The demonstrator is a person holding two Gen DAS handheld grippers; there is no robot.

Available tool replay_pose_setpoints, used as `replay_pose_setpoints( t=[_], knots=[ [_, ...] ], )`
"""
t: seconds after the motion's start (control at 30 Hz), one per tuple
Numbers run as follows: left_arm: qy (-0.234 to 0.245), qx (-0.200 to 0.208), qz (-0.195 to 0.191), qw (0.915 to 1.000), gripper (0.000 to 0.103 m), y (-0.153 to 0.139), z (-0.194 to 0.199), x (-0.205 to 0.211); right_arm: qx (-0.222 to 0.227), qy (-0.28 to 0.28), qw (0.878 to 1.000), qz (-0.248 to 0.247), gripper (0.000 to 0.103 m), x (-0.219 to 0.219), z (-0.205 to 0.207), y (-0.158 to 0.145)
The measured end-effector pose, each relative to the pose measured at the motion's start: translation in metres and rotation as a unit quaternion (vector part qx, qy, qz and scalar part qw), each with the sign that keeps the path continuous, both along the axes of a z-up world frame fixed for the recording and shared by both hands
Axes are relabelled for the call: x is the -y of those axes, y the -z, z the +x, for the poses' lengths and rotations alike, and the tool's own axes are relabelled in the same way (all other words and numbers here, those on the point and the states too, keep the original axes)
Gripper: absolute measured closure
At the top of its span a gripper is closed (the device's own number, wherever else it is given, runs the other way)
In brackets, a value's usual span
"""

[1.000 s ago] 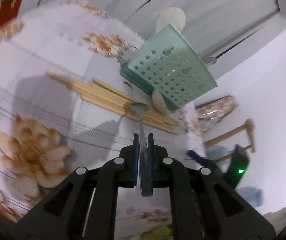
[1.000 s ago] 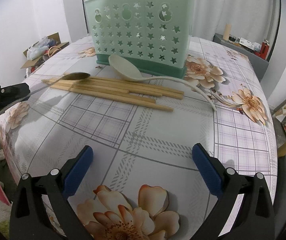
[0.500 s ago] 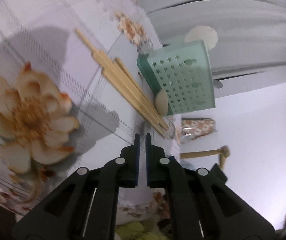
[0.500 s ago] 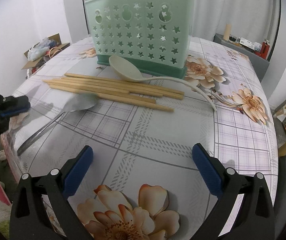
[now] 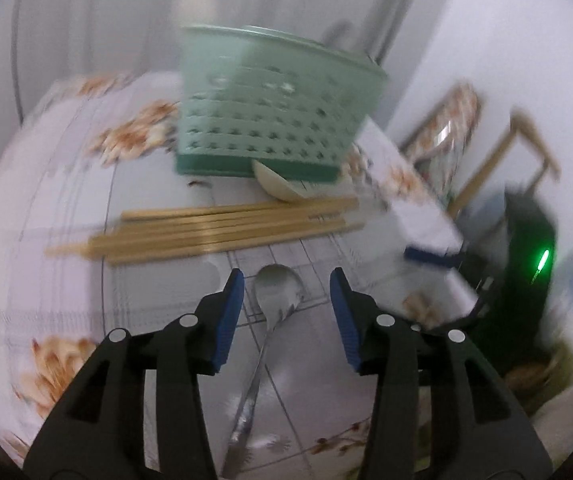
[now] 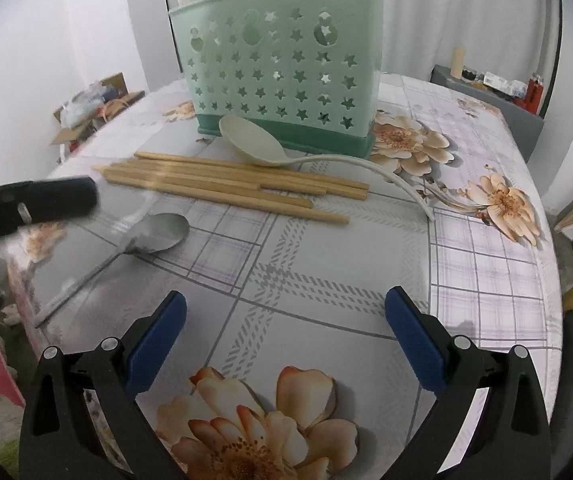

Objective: Organize utensils

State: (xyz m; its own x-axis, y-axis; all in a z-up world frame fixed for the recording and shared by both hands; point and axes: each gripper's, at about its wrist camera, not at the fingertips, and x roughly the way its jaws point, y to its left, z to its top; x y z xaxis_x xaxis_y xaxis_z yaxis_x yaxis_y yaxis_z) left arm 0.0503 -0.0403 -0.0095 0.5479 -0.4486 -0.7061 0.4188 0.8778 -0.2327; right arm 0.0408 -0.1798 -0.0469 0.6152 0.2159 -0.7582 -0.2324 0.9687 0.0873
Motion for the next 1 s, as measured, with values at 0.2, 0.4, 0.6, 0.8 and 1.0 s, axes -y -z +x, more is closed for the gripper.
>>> replay_pose_setpoints(
  t=[0.2,0.4,0.6,0.8,1.0],
  knots=[
    [0.077,0.047,0.150,0.9845,0.061,0.018,-0.011,0.041,-0.003,0.011,1.000,0.016,0.006,0.012,0.003,0.000],
    [0.087,0.028,0.186,0.9782,0.060,0.031,-0.002,0.045,-0.001,0.011,1.000,0.012,0.006,0.011,0.004,0.001],
    [0.069,-0.003,0.132,0.9888,0.072,0.029,0.012,0.027,-0.001,0.012,1.000,0.014,0.006,0.012,0.004,0.001],
    [0.049,-0.034,0.049,0.9970,0.072,0.028,0.016,0.006,-0.001,0.011,1.000,0.013,0.006,0.012,0.005,0.001],
    [-0.018,-0.104,-0.113,0.9880,0.072,0.035,0.032,-0.042,0.000,0.012,1.000,0.012,0.006,0.012,0.004,0.001]
  ],
)
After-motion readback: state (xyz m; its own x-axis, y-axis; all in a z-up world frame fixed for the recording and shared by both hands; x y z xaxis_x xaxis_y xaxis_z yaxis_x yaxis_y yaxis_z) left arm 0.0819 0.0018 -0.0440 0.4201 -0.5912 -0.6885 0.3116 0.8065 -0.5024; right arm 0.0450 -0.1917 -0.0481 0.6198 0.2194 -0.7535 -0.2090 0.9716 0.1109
